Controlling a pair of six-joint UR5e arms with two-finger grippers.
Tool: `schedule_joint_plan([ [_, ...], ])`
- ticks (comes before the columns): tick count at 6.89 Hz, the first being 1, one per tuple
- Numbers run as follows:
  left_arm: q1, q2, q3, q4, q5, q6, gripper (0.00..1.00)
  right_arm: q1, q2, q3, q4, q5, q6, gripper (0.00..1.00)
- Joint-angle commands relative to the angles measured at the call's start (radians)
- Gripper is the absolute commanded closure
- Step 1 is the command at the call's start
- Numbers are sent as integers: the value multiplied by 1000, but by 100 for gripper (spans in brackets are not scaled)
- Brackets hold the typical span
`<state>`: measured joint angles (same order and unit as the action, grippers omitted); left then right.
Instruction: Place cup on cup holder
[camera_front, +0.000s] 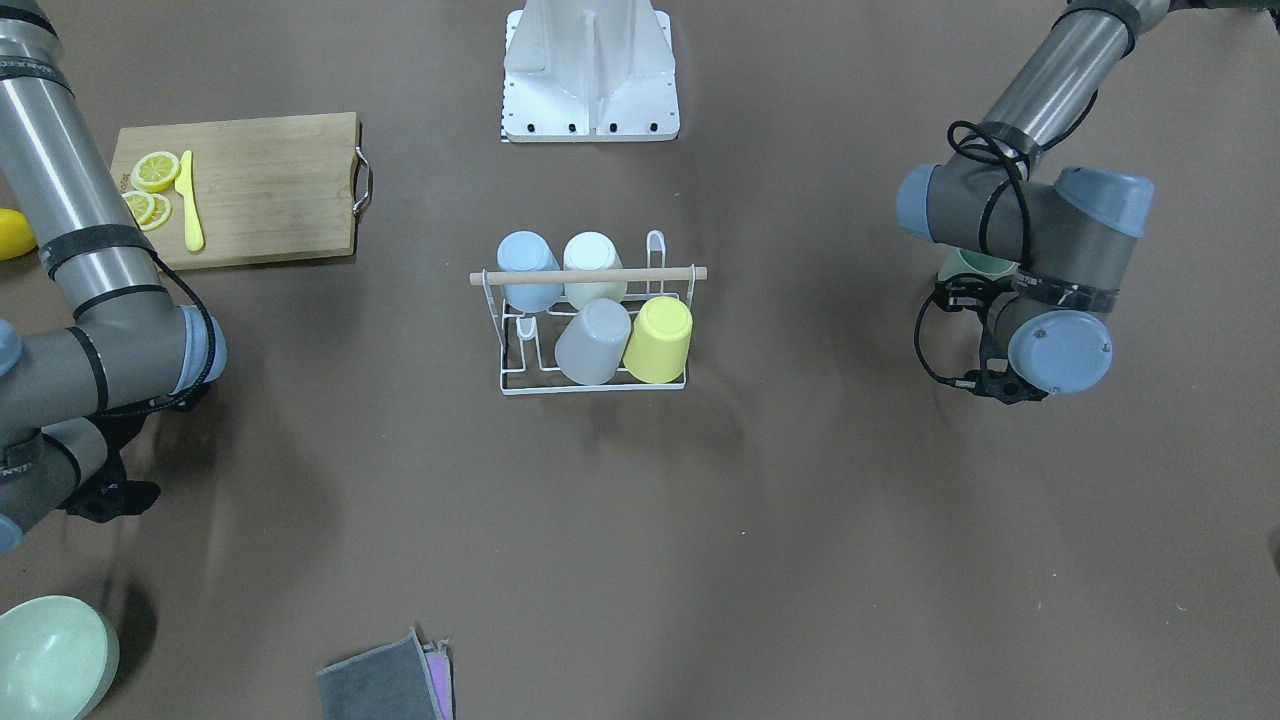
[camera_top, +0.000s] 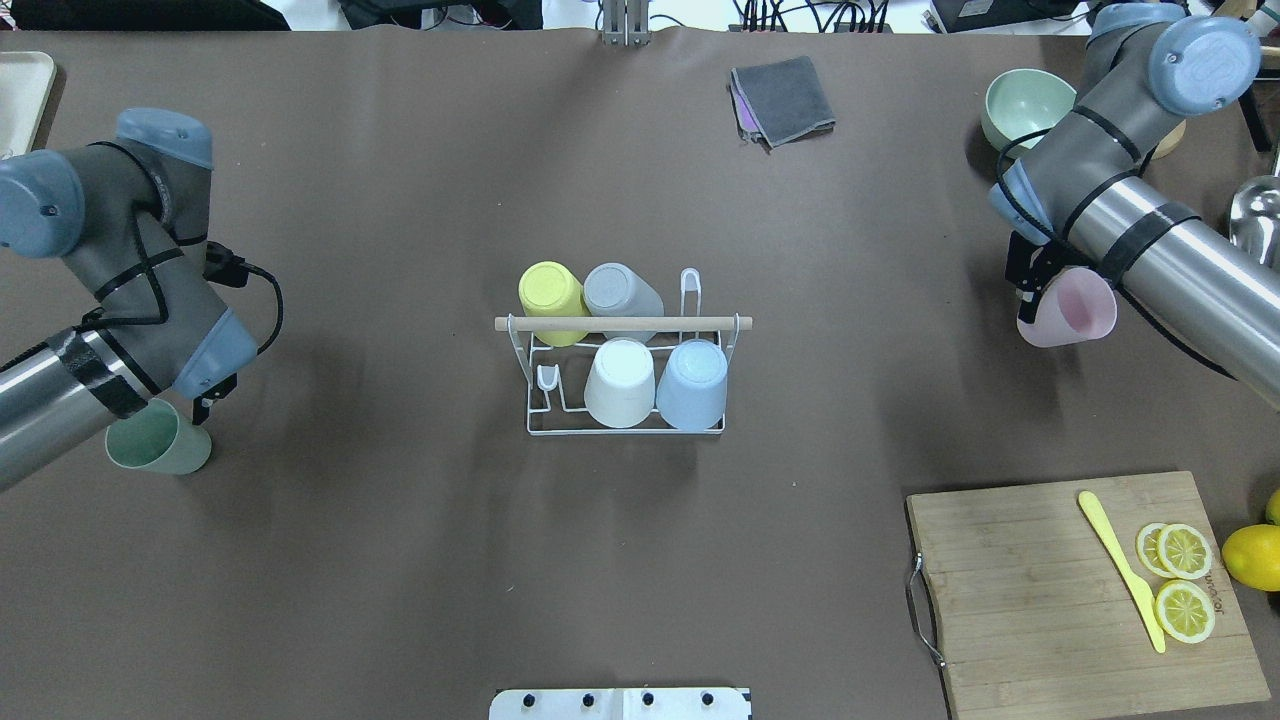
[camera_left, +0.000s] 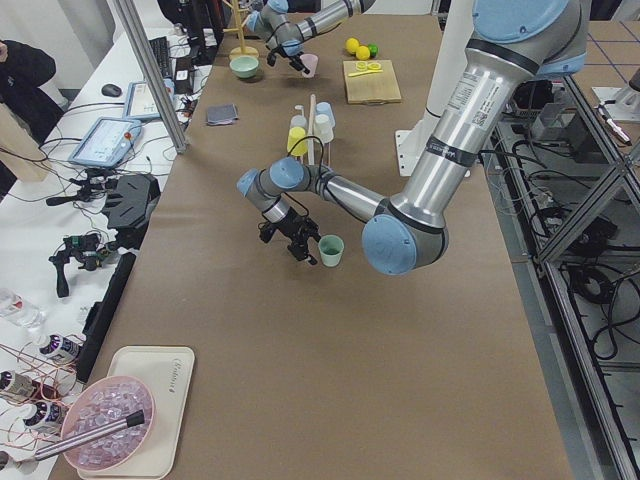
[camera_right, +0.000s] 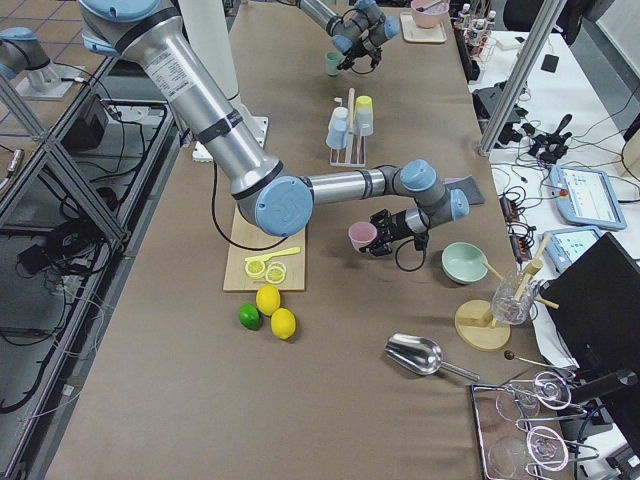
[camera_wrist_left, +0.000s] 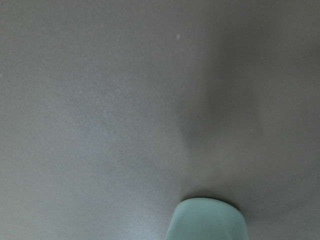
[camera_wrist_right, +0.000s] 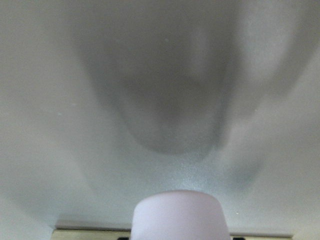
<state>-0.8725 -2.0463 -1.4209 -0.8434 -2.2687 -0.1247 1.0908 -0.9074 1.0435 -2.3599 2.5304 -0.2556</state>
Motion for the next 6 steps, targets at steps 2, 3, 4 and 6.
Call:
schedule_joint_plan([
  [2,33,23,2,7,-44,2,3,93,-83,73,426,381,-61,80],
  [3,41,41,2,4,-57,4,4,98,-76,78,438,495,-73,79],
  [4,47,52,3,4,-58,4,27,95,-65,79,503,586,-71,79],
  [6,50,60,5,6,-78,4,80,96,-62,75,655,686,-79,79],
])
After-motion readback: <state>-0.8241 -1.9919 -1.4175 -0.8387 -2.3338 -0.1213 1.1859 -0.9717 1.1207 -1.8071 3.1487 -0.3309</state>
